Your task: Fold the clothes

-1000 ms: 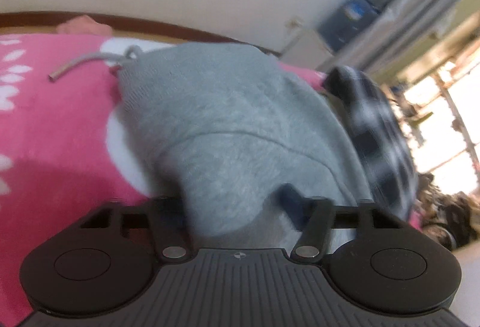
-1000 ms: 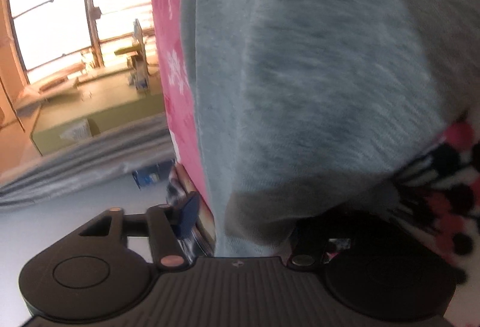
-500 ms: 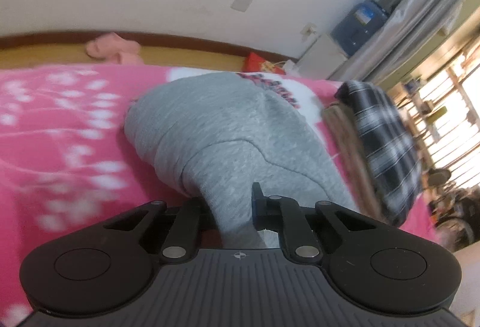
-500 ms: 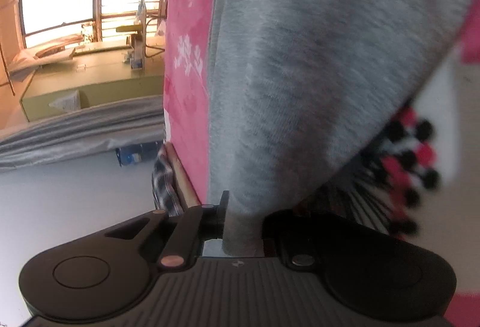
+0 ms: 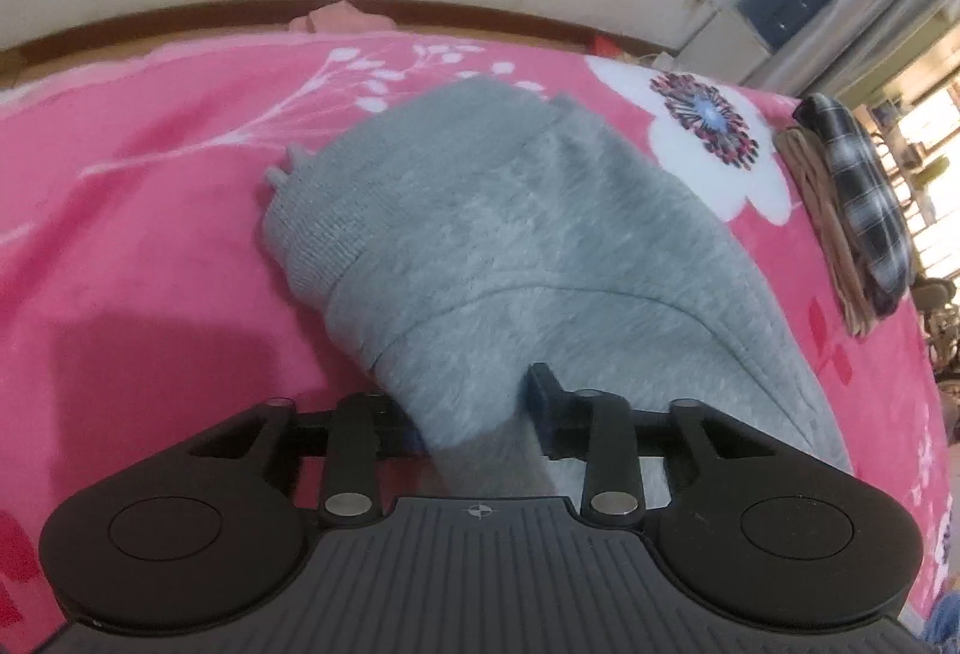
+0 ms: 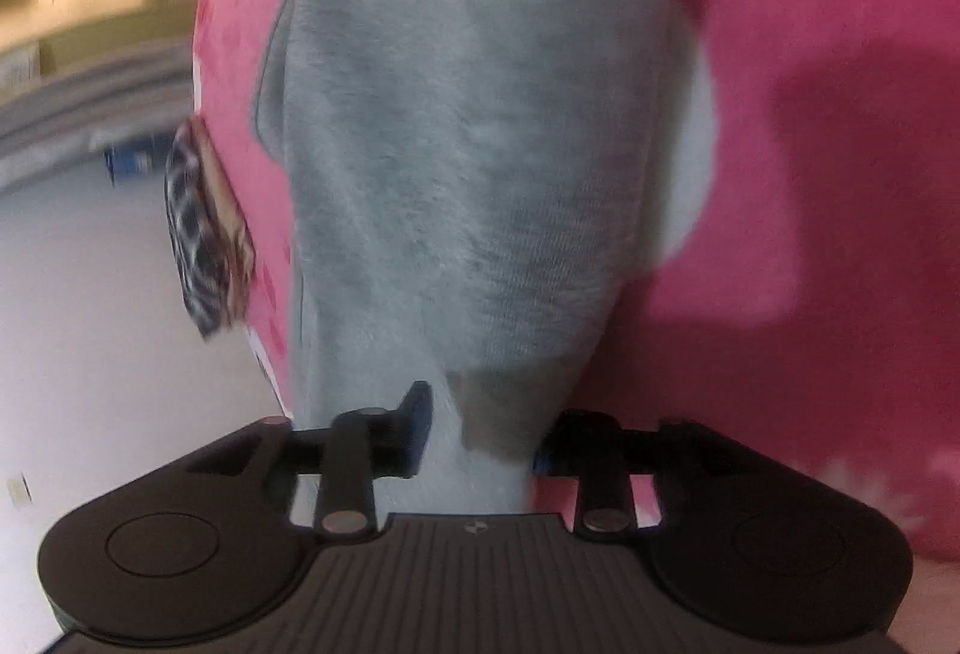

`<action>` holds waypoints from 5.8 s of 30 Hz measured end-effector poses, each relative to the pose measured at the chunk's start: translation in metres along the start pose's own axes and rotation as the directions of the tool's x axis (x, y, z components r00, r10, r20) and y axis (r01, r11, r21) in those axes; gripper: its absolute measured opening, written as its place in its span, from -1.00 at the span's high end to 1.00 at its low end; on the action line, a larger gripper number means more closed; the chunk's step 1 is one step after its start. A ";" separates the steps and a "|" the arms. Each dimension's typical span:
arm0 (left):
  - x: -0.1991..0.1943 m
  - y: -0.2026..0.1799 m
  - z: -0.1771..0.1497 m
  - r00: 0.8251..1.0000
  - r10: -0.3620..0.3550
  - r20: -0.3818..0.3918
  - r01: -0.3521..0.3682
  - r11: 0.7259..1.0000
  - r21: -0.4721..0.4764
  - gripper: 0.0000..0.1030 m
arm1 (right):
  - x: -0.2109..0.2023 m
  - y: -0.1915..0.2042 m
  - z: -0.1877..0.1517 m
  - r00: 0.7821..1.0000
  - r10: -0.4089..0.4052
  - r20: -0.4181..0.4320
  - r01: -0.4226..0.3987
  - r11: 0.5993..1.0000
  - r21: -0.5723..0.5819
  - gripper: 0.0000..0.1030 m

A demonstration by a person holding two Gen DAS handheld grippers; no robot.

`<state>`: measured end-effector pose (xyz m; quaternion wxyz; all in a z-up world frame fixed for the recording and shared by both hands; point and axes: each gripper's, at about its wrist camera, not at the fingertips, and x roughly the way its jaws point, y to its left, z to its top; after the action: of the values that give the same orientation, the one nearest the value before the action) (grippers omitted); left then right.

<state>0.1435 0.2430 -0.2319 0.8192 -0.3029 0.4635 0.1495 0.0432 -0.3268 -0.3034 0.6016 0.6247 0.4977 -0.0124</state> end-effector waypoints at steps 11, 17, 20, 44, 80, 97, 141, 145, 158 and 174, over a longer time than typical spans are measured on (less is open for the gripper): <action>-0.055 -0.049 0.008 0.977 0.031 0.213 -0.133 0.865 0.484 -0.09 | -0.022 0.187 -0.054 0.972 -0.218 -0.089 0.026 0.474 -0.880 -0.18; -0.036 -0.065 0.022 0.977 0.046 0.209 -0.151 0.841 0.520 -0.09 | 0.119 0.271 -0.119 0.971 -0.167 -0.171 -0.166 0.046 -0.985 -0.17; -0.032 -0.062 0.012 0.979 0.074 0.191 -0.165 0.838 0.520 -0.09 | 0.194 0.296 -0.143 0.955 -0.169 -0.245 -0.260 -0.073 -0.963 -0.13; 0.005 -0.088 0.005 0.963 0.091 0.254 -0.223 0.797 0.561 -0.09 | 0.266 0.312 -0.162 0.978 -0.120 -0.169 -0.202 -0.367 -0.908 0.92; 0.010 -0.104 0.026 0.963 0.035 0.267 -0.199 0.763 0.615 -0.23 | 0.165 0.211 -0.025 0.937 -0.348 0.038 -0.057 -0.260 -0.964 0.66; 0.077 -0.147 0.015 0.926 0.140 0.350 -0.349 0.668 0.657 -0.24 | 0.123 0.244 -0.034 0.965 -0.112 0.239 0.197 -0.298 -0.934 0.89; 0.022 -0.182 -0.019 0.952 0.040 0.304 -0.264 0.612 0.746 -0.26 | -0.057 0.121 0.044 0.854 -0.207 0.478 0.501 0.573 -0.648 0.46; 0.014 -0.191 -0.055 0.977 0.009 0.213 -0.182 0.560 0.808 -0.26 | -0.105 0.095 0.050 0.776 -0.254 0.578 0.607 0.550 -0.574 0.46; 0.061 -0.212 -0.107 0.974 0.118 0.194 -0.227 0.522 0.822 -0.35 | -0.150 0.083 0.236 0.649 -0.295 0.701 0.740 0.458 -0.493 0.05; 0.066 -0.205 -0.097 0.979 0.099 0.180 -0.205 0.537 0.818 -0.68 | -0.104 0.089 0.345 0.783 -0.272 0.559 0.602 0.557 -0.571 0.03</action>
<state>0.2215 0.0204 -0.2523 0.8730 0.1712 0.4568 -0.0004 0.2489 -0.6339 -0.2684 0.8634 0.1683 0.4654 -0.0976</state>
